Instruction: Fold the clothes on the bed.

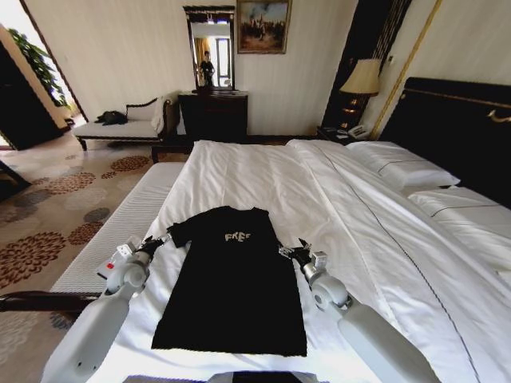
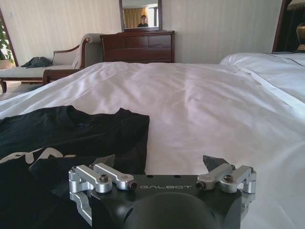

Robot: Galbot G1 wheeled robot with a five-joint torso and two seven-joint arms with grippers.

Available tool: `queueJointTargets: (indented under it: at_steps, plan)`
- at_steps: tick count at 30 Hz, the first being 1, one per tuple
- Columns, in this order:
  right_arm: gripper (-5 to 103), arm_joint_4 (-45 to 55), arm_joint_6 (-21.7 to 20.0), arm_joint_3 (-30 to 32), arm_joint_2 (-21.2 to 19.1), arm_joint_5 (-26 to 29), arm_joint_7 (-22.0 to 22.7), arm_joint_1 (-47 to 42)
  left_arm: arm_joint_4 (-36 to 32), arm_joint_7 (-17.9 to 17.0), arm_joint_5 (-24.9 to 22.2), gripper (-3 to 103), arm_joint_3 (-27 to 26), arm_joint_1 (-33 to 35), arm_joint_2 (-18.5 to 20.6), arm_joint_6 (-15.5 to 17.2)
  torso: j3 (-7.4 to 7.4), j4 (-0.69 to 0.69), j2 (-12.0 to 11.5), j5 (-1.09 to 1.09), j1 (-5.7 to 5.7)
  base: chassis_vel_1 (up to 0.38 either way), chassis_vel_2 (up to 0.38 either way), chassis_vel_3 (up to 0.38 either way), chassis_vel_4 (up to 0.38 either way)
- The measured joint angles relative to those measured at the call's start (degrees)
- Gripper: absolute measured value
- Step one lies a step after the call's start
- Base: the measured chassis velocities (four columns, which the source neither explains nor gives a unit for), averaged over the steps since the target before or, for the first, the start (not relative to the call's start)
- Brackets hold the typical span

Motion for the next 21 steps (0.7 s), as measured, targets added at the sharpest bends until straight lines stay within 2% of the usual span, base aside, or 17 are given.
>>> queueJointTargets:
  at_steps: [10, 21]
  plan:
    - [100, -1.31, 0.03, -1.23, -0.02, 0.23, -0.16, 1.87, 8.39, 2.4, 1.34, 100, 2.27, -5.79, -2.99, -0.11, 0.0, 0.01, 0.0, 0.01, 0.0, 0.0, 0.0, 0.0, 0.0]
    - [100, -2.28, 0.87, -1.22, 0.51, -0.83, -1.35, 1.34, 13.38, 3.37, 2.9, 100, 5.96, -11.43, -4.93, -0.39, 0.0, 0.0, 0.0, 0.01, 0.0, 0.0, 0.0, 0.0, 0.0]
